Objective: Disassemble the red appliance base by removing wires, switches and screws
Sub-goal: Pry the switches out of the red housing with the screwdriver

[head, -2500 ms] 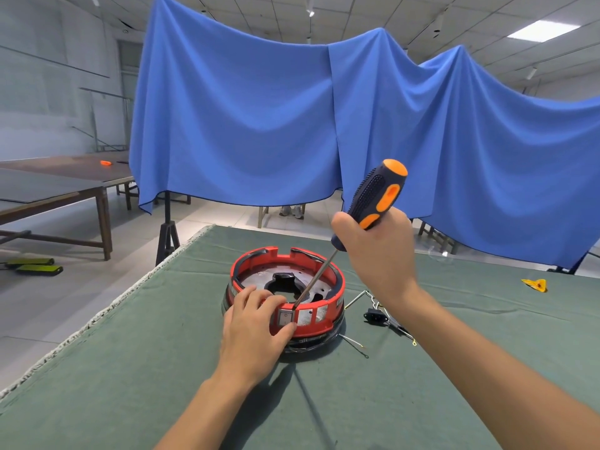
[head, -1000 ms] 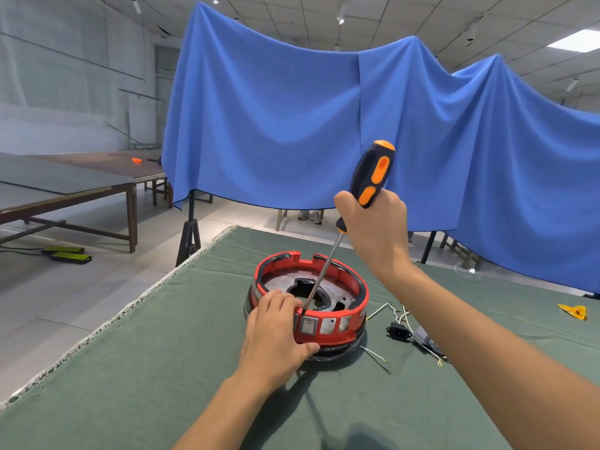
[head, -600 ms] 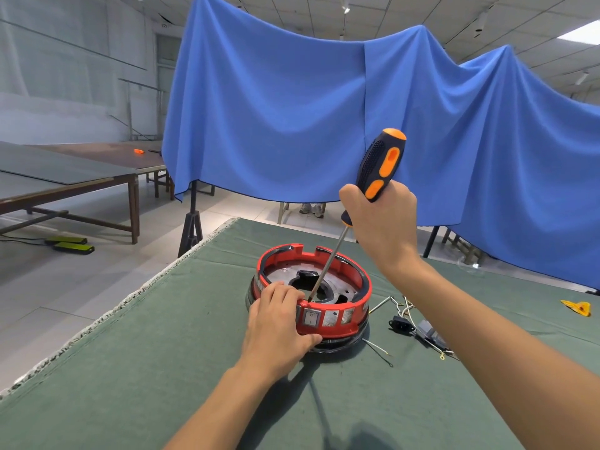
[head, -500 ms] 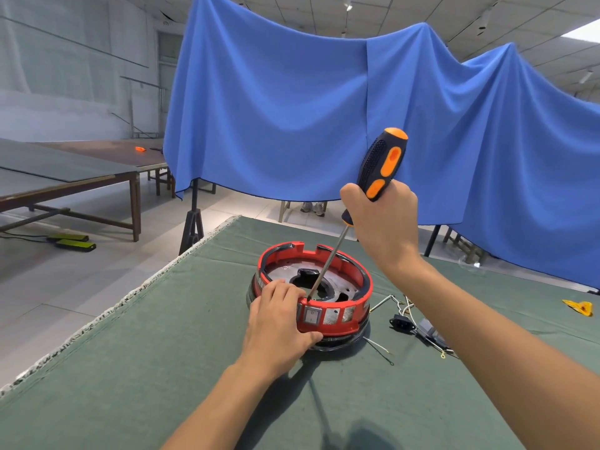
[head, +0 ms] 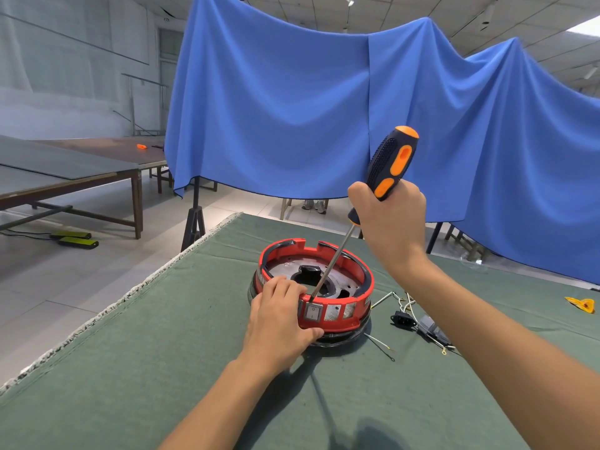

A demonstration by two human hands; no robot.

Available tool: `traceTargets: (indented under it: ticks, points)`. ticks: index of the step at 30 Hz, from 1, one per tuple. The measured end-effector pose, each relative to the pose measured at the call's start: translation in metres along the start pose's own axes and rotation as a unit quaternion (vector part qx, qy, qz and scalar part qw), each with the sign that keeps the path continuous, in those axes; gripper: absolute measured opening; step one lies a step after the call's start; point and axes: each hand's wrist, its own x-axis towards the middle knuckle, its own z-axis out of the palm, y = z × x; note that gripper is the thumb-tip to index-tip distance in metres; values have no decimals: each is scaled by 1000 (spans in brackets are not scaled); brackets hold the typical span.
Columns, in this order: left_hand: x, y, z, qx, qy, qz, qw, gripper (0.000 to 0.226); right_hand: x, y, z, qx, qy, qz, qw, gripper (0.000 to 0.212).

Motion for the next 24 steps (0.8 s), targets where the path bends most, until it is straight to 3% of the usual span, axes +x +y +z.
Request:
traceTargets:
  ticks: [8,14,24]
  points:
    - [0,1,1,3,-4,-6,1000,67,1,-4,6,13,-16,17,1000,27]
    - [0,1,2,3,3,-5,1000,67,22,6,24,-7,-46,71,996,40]
    - [0,-1,2,2,-2,0,1000,66,49,25,48,-72,-85,169,979,31]
